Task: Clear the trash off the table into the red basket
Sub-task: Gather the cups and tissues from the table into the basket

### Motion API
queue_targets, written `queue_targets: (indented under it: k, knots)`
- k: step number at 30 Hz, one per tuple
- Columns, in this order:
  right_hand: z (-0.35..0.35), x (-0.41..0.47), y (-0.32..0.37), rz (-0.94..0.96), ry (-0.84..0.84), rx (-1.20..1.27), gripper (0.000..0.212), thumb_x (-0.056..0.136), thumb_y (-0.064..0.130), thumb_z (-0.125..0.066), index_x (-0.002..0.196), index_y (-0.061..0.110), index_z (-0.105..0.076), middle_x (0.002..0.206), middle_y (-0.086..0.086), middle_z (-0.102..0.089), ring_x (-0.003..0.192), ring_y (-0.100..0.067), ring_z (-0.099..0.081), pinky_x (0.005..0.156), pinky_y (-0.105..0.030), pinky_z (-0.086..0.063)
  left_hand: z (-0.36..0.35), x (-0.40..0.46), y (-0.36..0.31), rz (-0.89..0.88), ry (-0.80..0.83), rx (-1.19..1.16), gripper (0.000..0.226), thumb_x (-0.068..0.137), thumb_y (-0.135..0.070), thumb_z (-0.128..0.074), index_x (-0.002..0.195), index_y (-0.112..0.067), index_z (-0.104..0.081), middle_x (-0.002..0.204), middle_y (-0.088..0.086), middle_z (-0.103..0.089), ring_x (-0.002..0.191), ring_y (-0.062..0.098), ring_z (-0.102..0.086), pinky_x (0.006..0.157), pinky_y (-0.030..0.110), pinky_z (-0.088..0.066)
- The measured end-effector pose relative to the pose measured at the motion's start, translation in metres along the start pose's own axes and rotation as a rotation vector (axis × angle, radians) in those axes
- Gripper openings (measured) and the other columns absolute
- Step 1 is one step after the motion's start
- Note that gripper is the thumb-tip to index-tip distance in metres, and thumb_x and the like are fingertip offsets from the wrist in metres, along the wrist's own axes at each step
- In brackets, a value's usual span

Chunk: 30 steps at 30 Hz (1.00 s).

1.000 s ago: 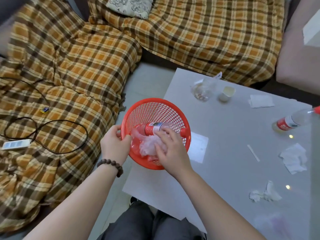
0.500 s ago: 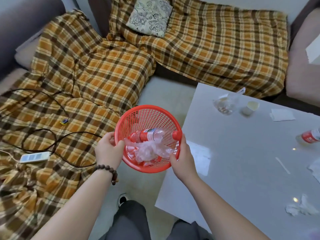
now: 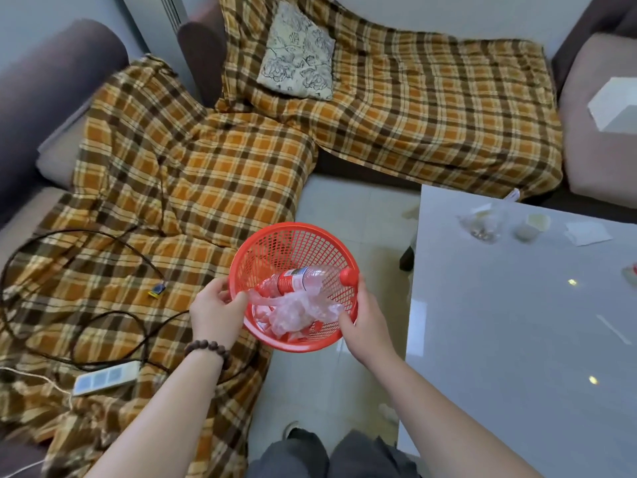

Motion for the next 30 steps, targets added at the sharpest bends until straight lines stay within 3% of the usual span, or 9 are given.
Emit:
queue_targets:
  k: [4,9,13,16,20,22,23,25,30]
  knots:
    - [0.022,0.031,0.002,-0.008,-0.078,-0.009,0.069,0.089,0.025,-0.054,0.147,0.034,-0.017,0.135,0.000,-0.047,0.121,-0.017,-0.049,0.100,-0.039,-0.045,-0.029,0.031,-0.023,-0.017,0.080,-0.023,0.024,0.081,-0.012,-0.064,0.080,-0.035,-0.060,0.065,-0.008,-0.068,0.062,0.012,-0.065,0.061,0.027,-0.050]
    - [0.059,0.085,-0.008,-0.019,-0.210,0.043,0.070,0.086,0.021,-0.055,0.145,0.033,-0.020,0.131,0.002,-0.050,0.119,-0.014,-0.050,0.101,-0.039,-0.046,-0.084,0.082,-0.069,-0.077,0.138,-0.017,0.017,0.081,-0.010,-0.061,0.087,-0.025,-0.065,0.064,-0.008,-0.067,0.049,-0.001,-0.059,0.044,0.005,-0.038]
    - [0.092,0.157,-0.022,-0.045,-0.280,0.060,0.066,0.087,0.027,-0.056,0.142,0.040,-0.022,0.128,0.006,-0.050,0.116,-0.012,-0.053,0.095,-0.035,-0.051,-0.147,0.139,-0.112,-0.088,0.195,-0.027,0.020,0.080,-0.010,-0.060,0.078,-0.029,-0.065,0.056,-0.008,-0.064,0.047,0.007,-0.055,0.048,0.023,-0.047]
    - [0.130,0.220,-0.031,-0.054,-0.349,0.049,0.068,0.087,0.027,-0.056,0.143,0.038,-0.020,0.130,0.004,-0.050,0.117,-0.013,-0.052,0.093,-0.027,-0.047,-0.201,0.185,-0.167,-0.157,0.219,0.023,0.018,0.079,-0.012,-0.061,0.076,-0.029,-0.064,0.055,-0.009,-0.063,0.045,0.002,-0.056,0.045,0.016,-0.042]
    - [0.196,0.293,-0.043,-0.092,-0.412,0.073,0.073,0.086,0.022,-0.057,0.147,0.033,-0.018,0.131,-0.004,-0.049,0.118,-0.018,-0.051,0.093,-0.028,-0.043,-0.279,0.233,-0.249,-0.220,0.289,0.051,0.015,0.077,-0.015,-0.063,0.075,-0.030,-0.065,0.062,0.001,-0.066,0.060,0.020,-0.061,0.058,0.029,-0.049]
    - [0.231,0.324,-0.048,-0.105,-0.446,0.051,0.074,0.086,0.020,-0.057,0.147,0.032,-0.018,0.129,-0.006,-0.050,0.116,-0.021,-0.051,0.089,-0.028,-0.042,-0.313,0.248,-0.290,-0.257,0.309,0.043,0.015,0.077,-0.015,-0.064,0.078,-0.029,-0.064,0.059,-0.005,-0.063,0.055,0.006,-0.060,0.057,0.021,-0.049]
    - [0.247,0.338,-0.050,-0.107,-0.464,0.045,0.073,0.085,0.019,-0.057,0.147,0.031,-0.019,0.128,-0.006,-0.051,0.116,-0.021,-0.051,0.087,-0.027,-0.040,-0.327,0.254,-0.309,-0.280,0.314,0.047,0.015,0.077,-0.014,-0.065,0.079,-0.029,-0.064,0.058,-0.009,-0.061,0.052,-0.002,-0.058,0.053,0.010,-0.043]
    - [0.272,0.361,-0.054,-0.111,-0.491,0.050,0.073,0.084,0.016,-0.057,0.147,0.028,-0.021,0.128,-0.007,-0.052,0.116,-0.022,-0.050,0.086,-0.024,-0.038,-0.355,0.266,-0.342,-0.320,0.328,0.063,0.017,0.078,-0.012,-0.065,0.078,-0.029,-0.063,0.057,-0.012,-0.058,0.049,-0.011,-0.054,0.047,0.002,-0.036]
    - [0.321,0.400,-0.070,-0.160,-0.581,0.085,0.077,0.083,0.011,-0.056,0.148,0.028,-0.019,0.131,-0.006,-0.050,0.118,-0.017,-0.048,0.085,-0.022,-0.036,-0.421,0.290,-0.400,-0.352,0.430,0.085,0.013,0.079,-0.010,-0.064,0.086,-0.020,-0.067,0.061,-0.010,-0.062,0.050,-0.001,-0.057,0.046,0.003,-0.036]
Point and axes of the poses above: each hand's wrist, its own x-axis towards the middle knuckle, its own z-axis out of the back of the hand, y = z × x, the point moved 9 cm from there along x, towards the middle knuckle
